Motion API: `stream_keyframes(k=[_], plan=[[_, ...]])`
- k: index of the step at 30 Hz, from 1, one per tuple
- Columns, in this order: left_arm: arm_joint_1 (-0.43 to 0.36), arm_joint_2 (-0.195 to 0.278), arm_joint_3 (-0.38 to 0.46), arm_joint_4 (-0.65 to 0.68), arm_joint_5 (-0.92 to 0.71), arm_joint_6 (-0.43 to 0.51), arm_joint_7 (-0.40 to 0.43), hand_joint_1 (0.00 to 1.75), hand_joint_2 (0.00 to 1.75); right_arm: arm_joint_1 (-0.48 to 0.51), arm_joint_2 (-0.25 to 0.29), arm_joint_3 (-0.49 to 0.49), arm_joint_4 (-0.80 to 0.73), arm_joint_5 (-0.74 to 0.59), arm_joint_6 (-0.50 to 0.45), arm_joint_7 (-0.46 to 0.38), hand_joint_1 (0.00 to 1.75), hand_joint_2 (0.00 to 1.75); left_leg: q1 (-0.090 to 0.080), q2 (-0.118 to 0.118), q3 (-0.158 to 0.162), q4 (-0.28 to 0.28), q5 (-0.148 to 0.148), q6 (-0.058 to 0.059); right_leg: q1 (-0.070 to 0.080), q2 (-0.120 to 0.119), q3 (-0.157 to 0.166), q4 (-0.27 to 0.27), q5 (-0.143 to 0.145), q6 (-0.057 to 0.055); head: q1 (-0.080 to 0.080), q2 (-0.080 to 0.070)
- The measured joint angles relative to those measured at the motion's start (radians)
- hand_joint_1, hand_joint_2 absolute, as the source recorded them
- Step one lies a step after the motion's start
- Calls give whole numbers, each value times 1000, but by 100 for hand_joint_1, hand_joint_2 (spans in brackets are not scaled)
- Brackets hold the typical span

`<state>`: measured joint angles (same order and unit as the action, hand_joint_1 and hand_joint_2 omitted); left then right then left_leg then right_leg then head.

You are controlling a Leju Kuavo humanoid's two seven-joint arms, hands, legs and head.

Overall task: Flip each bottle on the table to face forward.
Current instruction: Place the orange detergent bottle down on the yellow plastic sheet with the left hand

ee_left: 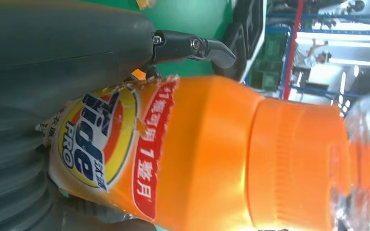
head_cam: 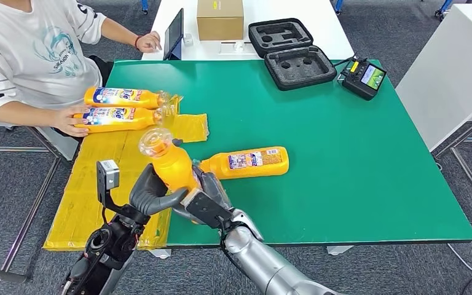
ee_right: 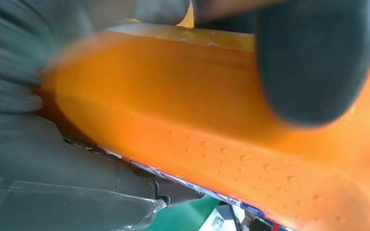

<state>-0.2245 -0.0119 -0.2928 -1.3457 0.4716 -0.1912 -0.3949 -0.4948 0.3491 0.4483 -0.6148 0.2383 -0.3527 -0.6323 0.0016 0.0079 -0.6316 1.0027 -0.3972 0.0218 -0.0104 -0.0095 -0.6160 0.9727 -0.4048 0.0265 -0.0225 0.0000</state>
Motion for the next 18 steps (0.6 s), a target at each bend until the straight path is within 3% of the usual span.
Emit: stream_keyframes(k=[9,10,13,14,18], plan=[[-3,-2,-12,-45,-82,126,-10,3,175,-11,8,2,27,47,-134,88,175,175,0,0,0,0,0,0,0,0,0,0,0,0,0,0],[-6,-3,-16,-47,-83,128,-4,37,175,-12,9,3,29,56,-143,93,175,175,0,0,0,0,0,0,0,0,0,0,0,0,0,0],[-21,-6,-29,-43,-80,122,17,163,175,-13,11,13,30,78,-168,107,175,175,0,0,0,0,0,0,0,0,0,0,0,0,0,0],[-27,-6,-33,-39,-76,120,21,173,175,-13,11,19,30,83,-178,113,175,175,0,0,0,0,0,0,0,0,0,0,0,0,0,0],[-40,-6,-41,-24,-69,117,24,175,175,-13,11,42,30,103,-209,135,175,175,0,0,0,0,0,0,0,0,0,0,0,0,0,0]])
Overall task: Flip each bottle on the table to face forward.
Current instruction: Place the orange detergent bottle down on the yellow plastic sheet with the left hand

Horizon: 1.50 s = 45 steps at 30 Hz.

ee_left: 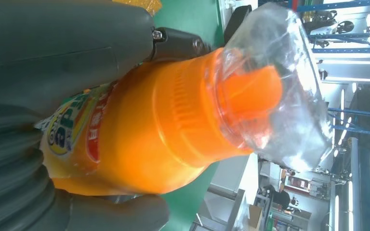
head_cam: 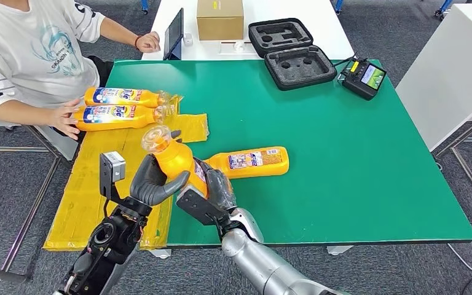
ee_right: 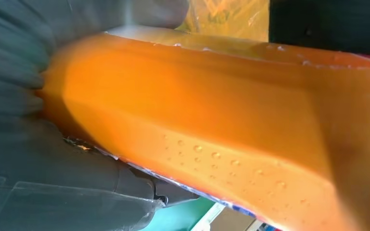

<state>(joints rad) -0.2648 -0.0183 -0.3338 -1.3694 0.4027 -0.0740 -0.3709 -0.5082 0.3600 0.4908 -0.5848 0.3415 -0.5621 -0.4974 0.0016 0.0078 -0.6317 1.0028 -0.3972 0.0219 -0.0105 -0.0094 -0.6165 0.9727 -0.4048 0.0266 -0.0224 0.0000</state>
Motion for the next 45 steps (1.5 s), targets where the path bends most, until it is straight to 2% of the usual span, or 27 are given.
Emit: stream_keyframes(k=[7,17,21,23,27,34,39,45], plan=[[-15,0,-1,23,10,4,5,175,175,-5,0,11,0,12,-6,17,175,175,0,0,0,0,0,0,0,0,0,0,0,0,0,0],[-54,0,-15,77,49,-39,34,175,175,-5,-8,11,0,11,-6,24,175,175,0,0,0,0,0,0,0,0,0,0,0,0,0,0],[-65,0,-18,93,62,-48,42,175,175,-5,-10,10,0,13,-10,18,0,175,0,0,0,0,0,0,0,0,0,0,0,0,0,0],[-70,0,-23,99,68,-51,45,175,175,-5,-11,11,0,16,-16,5,0,175,0,0,0,0,0,0,0,0,0,0,0,0,0,0],[-76,0,-31,104,72,-52,45,175,175,-4,-10,11,0,16,-19,-12,0,0,0,0,0,0,0,0,0,0,0,0,0,0,0,0],[-80,1,-32,111,69,-10,16,175,175,5,-13,9,-42,21,30,-61,0,0,0,0,0,0,0,0,0,0,0,0,0,0,0,0],[-78,6,-4,107,56,22,-36,175,175,54,-43,-11,-185,14,129,-70,0,0,0,-1,-1,0,0,0,0,-1,0,0,0,0,0,0],[-74,10,27,106,44,46,-46,175,175,91,-62,-24,-310,18,154,-93,0,0,0,0,-1,0,0,0,0,0,0,0,0,0,0,0]])
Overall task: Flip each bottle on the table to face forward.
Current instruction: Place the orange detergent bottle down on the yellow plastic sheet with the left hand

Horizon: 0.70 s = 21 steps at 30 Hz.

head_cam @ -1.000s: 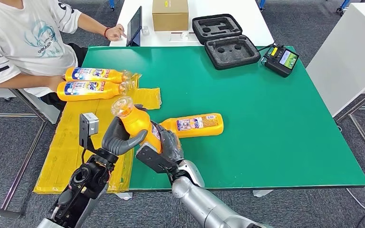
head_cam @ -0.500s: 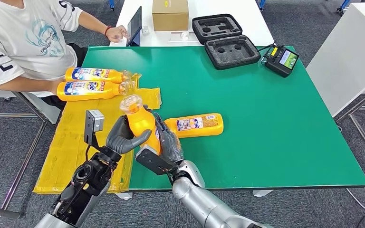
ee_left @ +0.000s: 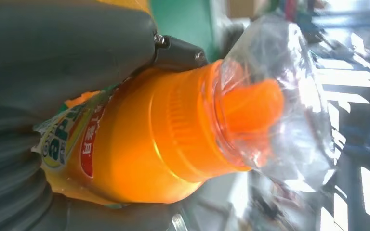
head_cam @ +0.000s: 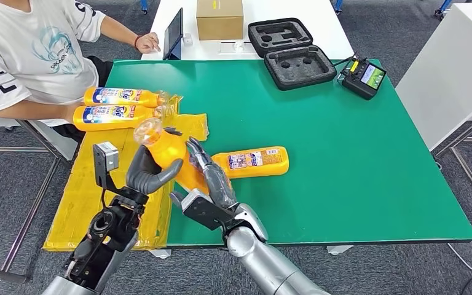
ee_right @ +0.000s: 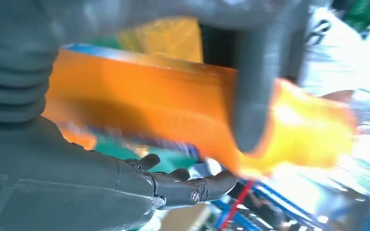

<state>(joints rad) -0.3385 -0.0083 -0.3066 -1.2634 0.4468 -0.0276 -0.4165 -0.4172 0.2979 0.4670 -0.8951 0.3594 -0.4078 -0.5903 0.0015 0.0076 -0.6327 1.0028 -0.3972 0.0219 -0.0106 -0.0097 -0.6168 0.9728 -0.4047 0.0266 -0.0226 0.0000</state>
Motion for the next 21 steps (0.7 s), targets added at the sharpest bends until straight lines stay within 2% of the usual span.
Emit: stream_keyframes(k=[8,12,15,21], plan=[[8,9,55,0,-22,89,-48,175,175,30,-7,4,-117,-76,81,-41,0,0,0,0,0,0,0,0,0,-1,0,0,0,0,0,0],[14,20,155,-32,-116,236,-133,175,175,75,-27,3,-256,-131,136,-40,0,0,0,0,0,0,0,0,0,0,-1,0,0,0,0,0],[7,25,237,-48,-218,350,-180,175,175,104,-40,4,-371,-144,138,-39,0,0,0,0,-1,0,0,0,0,0,-1,0,0,0,0,0],[-6,28,336,-52,-311,439,-223,175,175,133,-53,10,-540,-148,83,-39,0,0,1,0,0,0,0,0,0,0,-1,0,0,0,0,0]])
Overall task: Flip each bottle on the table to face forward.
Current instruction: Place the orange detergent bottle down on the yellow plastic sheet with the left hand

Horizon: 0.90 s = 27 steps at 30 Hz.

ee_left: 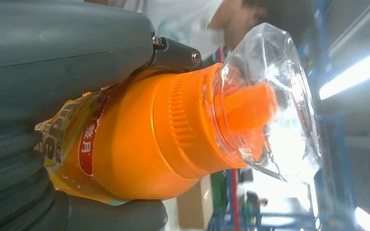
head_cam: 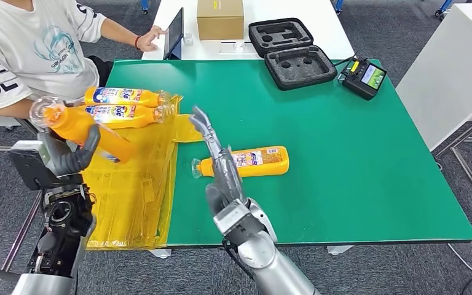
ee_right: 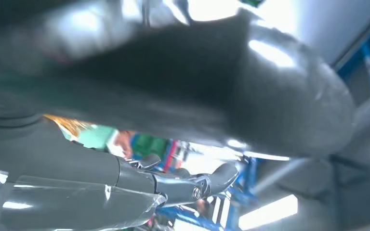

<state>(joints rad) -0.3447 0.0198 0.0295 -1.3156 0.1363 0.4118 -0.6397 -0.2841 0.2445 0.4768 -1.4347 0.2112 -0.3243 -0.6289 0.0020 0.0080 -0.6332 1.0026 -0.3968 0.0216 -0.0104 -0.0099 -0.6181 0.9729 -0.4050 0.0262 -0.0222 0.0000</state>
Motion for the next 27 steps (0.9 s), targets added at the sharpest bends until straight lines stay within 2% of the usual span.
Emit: stream_keyframes(k=[6,8,10,14,16,19,21,23,27], plan=[[-6,0,31,-21,-100,83,-41,175,175,5,-1,9,-49,-17,-32,-4,0,0,0,0,0,0,0,0,0,0,0,0,0,0,0,0],[-12,4,28,-26,-212,133,-25,175,175,8,-1,10,-58,-25,-56,-15,0,0,0,0,0,0,0,0,0,0,0,0,0,0,0,0],[-28,15,16,-26,-399,162,34,175,175,13,-2,9,-68,-32,-85,-27,0,0,0,0,0,0,0,0,0,0,0,0,0,0,0,0],[-83,47,-41,10,-753,72,204,175,175,32,-9,7,-92,-35,-107,-36,0,0,0,0,0,0,0,0,0,0,0,0,0,0,0,0],[-104,57,-70,36,-836,34,243,175,175,41,-13,5,-101,-34,-105,-38,0,0,0,1,0,0,0,0,0,1,0,0,1,0,0,0],[-124,63,-98,65,-868,19,257,175,175,49,-17,1,-111,-33,-101,-39,0,0,0,1,0,0,0,0,0,2,0,0,1,0,0,0],[-138,69,-114,83,-904,-15,274,175,175,52,-18,-1,-114,-22,-99,-39,0,87,0,1,0,0,0,0,0,1,-1,0,1,0,0,0],[-156,83,-143,111,-979,-96,303,175,175,52,-20,-4,-116,5,-96,-36,0,175,0,1,0,0,0,0,0,1,-1,0,1,0,0,0],[-207,115,-226,229,-1115,-257,325,175,175,52,-24,-16,-117,63,-69,-20,0,175,0,1,0,0,0,0,0,1,-1,0,1,0,0,0]])
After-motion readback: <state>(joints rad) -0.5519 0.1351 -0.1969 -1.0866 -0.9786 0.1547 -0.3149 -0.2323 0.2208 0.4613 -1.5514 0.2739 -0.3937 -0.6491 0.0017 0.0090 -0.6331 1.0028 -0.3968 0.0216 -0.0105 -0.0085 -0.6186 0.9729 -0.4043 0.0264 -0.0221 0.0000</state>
